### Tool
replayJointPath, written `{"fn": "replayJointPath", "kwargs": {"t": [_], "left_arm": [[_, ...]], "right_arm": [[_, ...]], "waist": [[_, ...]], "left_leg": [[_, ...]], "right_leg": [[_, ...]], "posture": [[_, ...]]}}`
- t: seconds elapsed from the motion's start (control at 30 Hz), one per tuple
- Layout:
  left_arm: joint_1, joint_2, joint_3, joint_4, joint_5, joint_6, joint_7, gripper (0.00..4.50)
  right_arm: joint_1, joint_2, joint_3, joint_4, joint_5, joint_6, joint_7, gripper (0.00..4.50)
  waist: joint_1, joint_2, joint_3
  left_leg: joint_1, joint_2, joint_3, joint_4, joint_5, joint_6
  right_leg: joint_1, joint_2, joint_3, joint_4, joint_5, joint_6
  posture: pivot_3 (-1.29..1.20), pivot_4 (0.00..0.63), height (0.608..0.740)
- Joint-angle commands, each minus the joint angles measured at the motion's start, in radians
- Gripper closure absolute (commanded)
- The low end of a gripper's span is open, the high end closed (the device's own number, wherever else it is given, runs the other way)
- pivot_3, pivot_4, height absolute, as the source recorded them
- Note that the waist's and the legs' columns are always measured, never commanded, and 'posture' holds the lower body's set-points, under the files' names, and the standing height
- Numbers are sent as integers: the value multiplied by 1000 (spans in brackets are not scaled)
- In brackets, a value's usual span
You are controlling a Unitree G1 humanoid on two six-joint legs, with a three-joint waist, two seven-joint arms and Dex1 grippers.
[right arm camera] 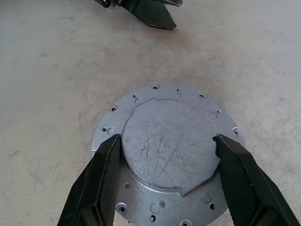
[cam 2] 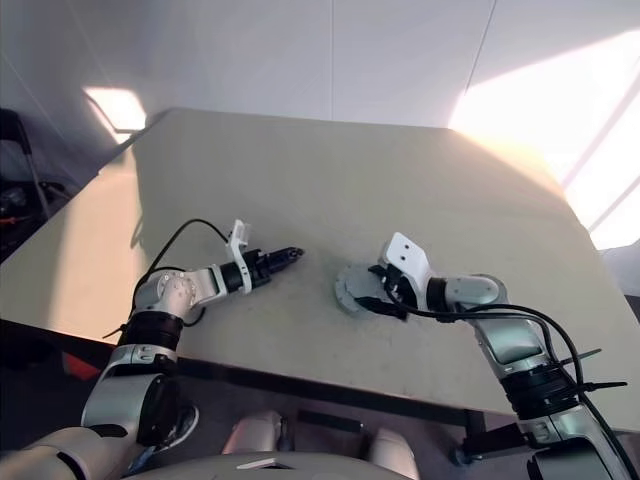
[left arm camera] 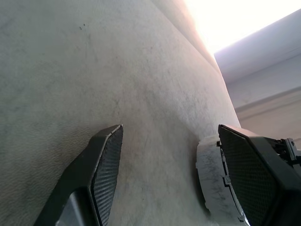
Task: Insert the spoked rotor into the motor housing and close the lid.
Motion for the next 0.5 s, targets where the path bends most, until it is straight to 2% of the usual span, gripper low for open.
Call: {"fn": "replayJointPath", "kwargs": {"t": [0.03, 0.13, 0.33, 0.5], "left_arm": [[-16, -8, 4, -33, -16, 16, 0, 1030], [-16, -13, 6, -38, -19, 22, -1, 1030], [-10, -15, 5, -36, -13, 19, -4, 1030], [-6, -16, 5, -33, -10, 14, -5, 1030]], "right_arm": [[54, -35, 75, 101, -71, 25, 31, 1496], [55, -36, 73, 105, -65, 20, 44, 1496], [38, -27, 10, 51, 41, 72, 92, 1496], [37, -26, 4, 49, 50, 71, 100, 1496]], "waist": [[0, 0, -3], [0, -1, -6], [1, -1, -7], [2, -1, -7]], "left_leg": [[0, 0, 0, 0, 0, 1], [0, 0, 0, -1, -1, 2], [0, -1, 0, -1, -3, 4], [-2, -1, 0, -2, -4, 3]], "right_leg": [[0, 0, 0, -1, 1, -1], [3, 0, 0, -5, 2, -3], [4, 0, 0, -7, 2, -3], [3, 0, 0, -8, 1, -2]], "posture": [[0, 0, 740], [0, 0, 740], [0, 0, 740], [0, 0, 740]]}}
